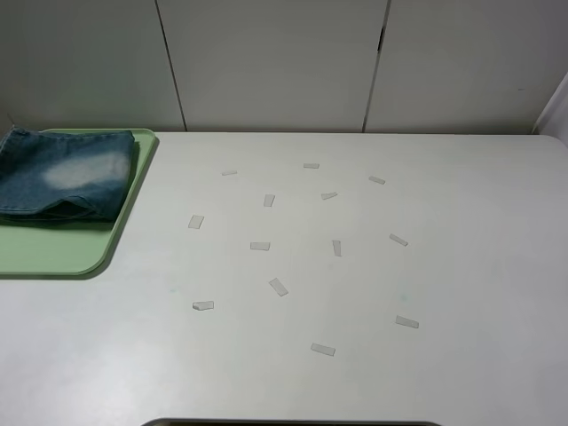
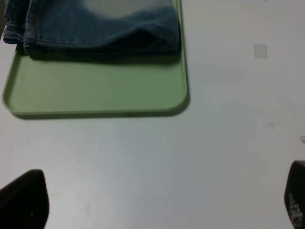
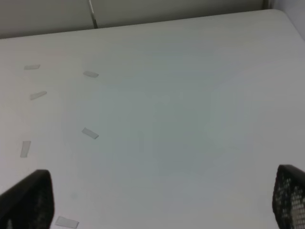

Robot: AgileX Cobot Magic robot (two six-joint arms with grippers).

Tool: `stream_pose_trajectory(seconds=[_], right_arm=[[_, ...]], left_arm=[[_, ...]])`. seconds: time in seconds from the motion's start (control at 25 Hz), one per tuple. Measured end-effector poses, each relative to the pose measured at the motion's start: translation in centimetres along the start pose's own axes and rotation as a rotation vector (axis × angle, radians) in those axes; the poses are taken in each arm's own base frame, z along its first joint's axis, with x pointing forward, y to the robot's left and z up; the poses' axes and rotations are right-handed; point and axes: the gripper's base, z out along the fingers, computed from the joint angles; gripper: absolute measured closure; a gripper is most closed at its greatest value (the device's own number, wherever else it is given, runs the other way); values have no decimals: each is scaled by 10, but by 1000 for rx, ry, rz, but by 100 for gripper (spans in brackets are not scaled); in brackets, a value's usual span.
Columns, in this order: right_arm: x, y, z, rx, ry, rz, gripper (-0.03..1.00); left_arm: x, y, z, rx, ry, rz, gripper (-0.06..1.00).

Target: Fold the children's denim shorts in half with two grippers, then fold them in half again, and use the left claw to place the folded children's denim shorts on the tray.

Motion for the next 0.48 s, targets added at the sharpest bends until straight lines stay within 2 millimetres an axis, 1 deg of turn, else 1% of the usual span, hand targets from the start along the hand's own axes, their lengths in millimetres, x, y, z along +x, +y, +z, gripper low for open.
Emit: stream_pose_trajectory(seconds=[0.48], right_arm=[[0,0,0,0,0,0,27]], left_arm=[[0,0,0,0,0,1,-5]])
